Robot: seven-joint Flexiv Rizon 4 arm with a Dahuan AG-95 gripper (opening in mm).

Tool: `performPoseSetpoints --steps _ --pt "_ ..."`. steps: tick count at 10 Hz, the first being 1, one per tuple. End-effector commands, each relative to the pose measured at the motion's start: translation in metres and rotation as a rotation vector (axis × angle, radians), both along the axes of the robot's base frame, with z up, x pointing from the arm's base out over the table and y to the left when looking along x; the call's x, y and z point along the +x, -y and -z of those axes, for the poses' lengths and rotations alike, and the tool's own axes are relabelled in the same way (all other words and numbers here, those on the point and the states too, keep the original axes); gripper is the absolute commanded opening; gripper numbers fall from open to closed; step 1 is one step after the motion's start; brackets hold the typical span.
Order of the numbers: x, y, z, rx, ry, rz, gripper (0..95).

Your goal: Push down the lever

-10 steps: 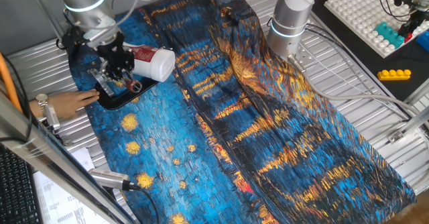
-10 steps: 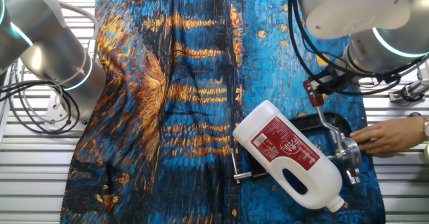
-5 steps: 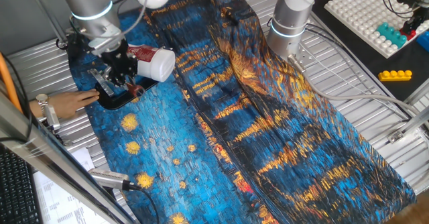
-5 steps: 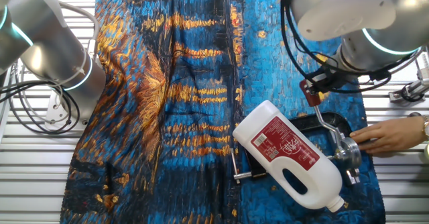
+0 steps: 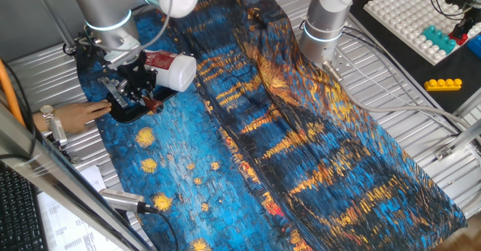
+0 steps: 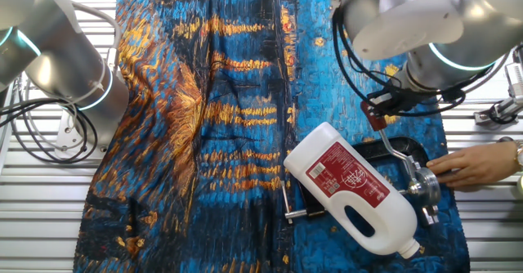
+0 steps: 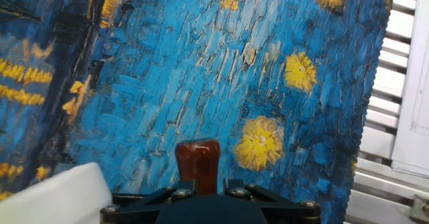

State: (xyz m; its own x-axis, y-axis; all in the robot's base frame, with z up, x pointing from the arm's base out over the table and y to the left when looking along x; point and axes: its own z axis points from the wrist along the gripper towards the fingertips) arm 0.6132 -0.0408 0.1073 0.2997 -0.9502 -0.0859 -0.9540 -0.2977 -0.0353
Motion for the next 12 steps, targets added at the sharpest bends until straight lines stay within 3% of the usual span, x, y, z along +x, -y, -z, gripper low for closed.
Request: performPoseSetpoints --steps 1,12 --pt "0.001 0.0 0.007 -0.003 0.007 0.007 19.0" --pt "-0.002 -0.009 0.039 -0.041 0.018 0.023 19.0"
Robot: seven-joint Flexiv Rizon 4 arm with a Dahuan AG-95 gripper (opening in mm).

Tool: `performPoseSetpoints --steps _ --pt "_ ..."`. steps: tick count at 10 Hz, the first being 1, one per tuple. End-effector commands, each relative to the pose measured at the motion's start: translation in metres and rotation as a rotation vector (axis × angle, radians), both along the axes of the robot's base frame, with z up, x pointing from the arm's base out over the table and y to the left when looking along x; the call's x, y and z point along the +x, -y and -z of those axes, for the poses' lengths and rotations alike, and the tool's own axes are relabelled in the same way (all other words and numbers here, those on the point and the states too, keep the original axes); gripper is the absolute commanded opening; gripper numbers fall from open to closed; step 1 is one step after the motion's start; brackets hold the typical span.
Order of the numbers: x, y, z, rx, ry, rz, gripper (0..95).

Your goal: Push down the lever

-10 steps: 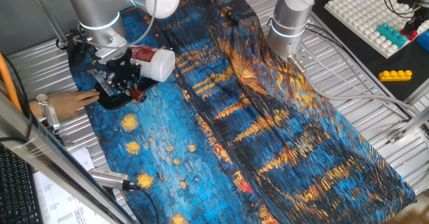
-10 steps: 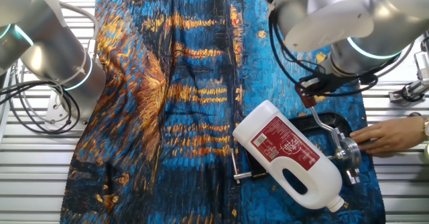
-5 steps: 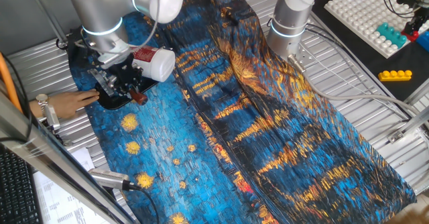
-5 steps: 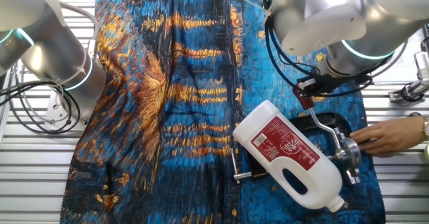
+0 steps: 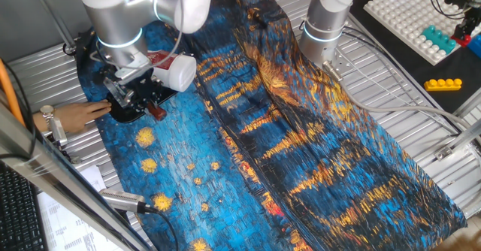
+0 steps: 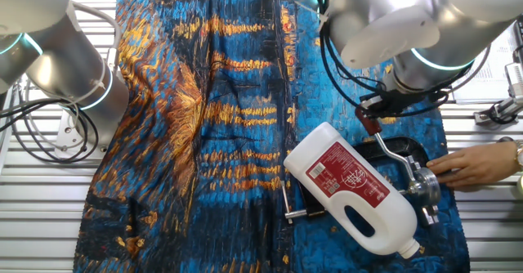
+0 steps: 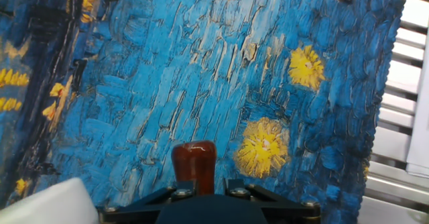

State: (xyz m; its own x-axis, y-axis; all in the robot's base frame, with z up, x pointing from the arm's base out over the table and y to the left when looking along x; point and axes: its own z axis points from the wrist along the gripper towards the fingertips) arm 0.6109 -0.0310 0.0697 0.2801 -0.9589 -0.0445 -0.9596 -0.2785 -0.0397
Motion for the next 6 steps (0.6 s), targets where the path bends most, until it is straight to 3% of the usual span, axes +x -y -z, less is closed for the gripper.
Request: performPoseSetpoints --steps 1,4,5,6 --pt "0.0 0.0 0.005 -0.011 0.004 0.002 19.0" --pt "-0.002 -0.001 0.016 -0.023 0.013 0.011 19.0" --pt "-0.003 -0.002 0.019 -0.024 0.014 0.015 0.0" --pt "-0.003 -0.002 0.022 -0.026 0.014 0.018 0.0"
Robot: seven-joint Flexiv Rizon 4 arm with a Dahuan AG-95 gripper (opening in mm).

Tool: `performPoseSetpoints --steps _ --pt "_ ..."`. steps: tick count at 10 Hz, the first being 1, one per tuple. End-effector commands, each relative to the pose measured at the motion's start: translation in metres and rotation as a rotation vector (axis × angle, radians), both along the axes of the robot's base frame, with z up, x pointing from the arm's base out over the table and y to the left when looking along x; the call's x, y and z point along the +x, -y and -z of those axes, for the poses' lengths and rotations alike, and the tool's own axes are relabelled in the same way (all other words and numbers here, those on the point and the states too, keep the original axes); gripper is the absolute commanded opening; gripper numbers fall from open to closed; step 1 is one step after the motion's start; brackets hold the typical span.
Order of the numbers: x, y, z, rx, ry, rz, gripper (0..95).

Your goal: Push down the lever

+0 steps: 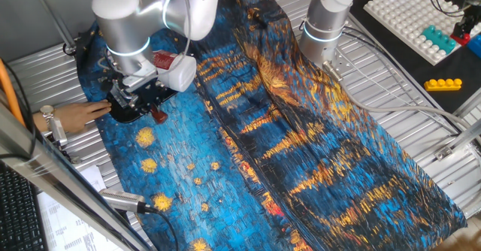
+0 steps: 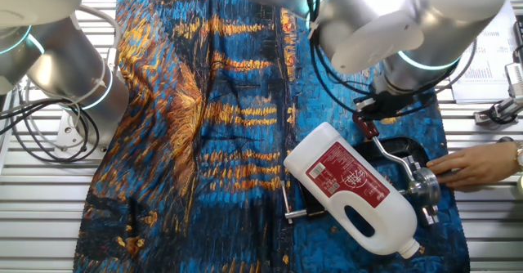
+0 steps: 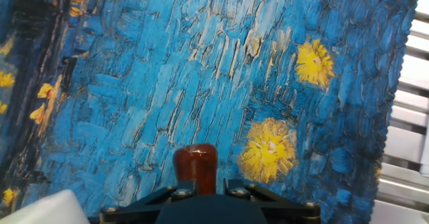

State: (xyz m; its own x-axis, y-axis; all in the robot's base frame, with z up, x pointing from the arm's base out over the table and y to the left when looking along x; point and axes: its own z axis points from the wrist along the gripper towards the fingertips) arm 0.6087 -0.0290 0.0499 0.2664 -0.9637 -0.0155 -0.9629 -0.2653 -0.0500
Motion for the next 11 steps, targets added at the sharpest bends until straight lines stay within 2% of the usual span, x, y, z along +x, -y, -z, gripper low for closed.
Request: performPoseSetpoints --steps 1,3,4,5,9,11 --pt "-0.001 -0.001 0.002 -0.005 -0.005 0.004 0.0" --pt "-0.001 -0.001 0.002 -0.005 -0.004 0.005 0.0" --pt "0.0 0.0 -0.006 0.0 -0.008 0.01 0.0" --pt "0.002 0.001 -0.022 -0.006 -0.021 0.019 0.0" --pt "0.006 0.009 -0.076 -0.006 -0.034 0.116 0.0" --pt "0.012 0.017 -0.096 0.001 -0.045 0.175 0.0"
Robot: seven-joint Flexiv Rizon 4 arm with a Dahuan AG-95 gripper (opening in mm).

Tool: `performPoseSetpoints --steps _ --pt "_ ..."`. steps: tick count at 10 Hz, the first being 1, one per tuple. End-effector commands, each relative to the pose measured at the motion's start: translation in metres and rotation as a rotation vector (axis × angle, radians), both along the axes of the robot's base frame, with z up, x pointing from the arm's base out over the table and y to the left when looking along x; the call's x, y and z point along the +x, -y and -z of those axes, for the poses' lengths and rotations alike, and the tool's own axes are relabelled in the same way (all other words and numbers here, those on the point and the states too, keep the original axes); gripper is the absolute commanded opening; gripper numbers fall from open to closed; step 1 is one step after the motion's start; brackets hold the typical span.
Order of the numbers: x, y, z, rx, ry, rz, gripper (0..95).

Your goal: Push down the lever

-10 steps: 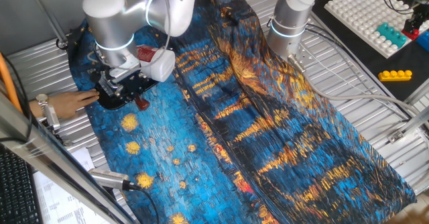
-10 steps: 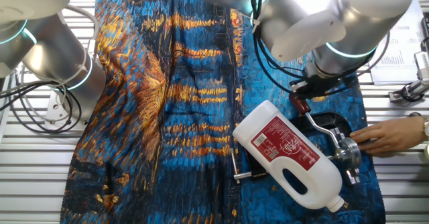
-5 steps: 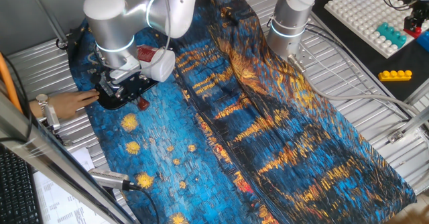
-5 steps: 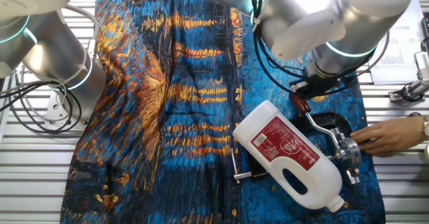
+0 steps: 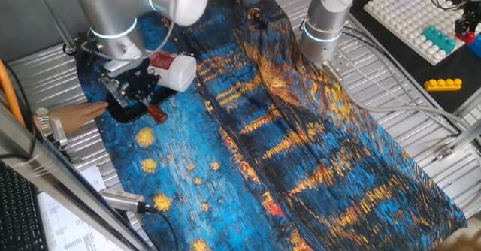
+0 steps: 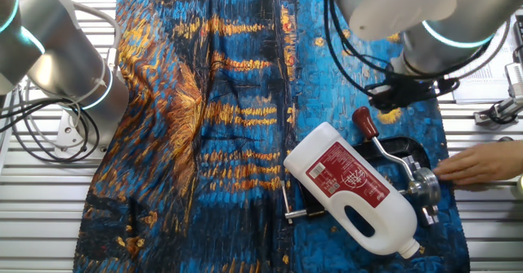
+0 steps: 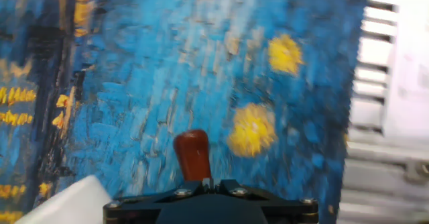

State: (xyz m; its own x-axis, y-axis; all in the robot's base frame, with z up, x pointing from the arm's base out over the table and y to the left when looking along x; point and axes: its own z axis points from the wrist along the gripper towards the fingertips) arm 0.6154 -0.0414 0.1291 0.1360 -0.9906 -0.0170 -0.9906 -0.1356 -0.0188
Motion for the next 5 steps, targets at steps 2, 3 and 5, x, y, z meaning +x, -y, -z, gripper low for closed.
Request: performPoseSetpoints --steps 2,3,5 --pt "0.017 0.008 -0.038 -0.002 -0.026 0.139 0.0" --pt "0.023 0.009 -0.045 -0.005 -0.025 0.182 0.0" --pt "0.036 0.015 -0.06 -0.019 -0.021 0.399 0.0"
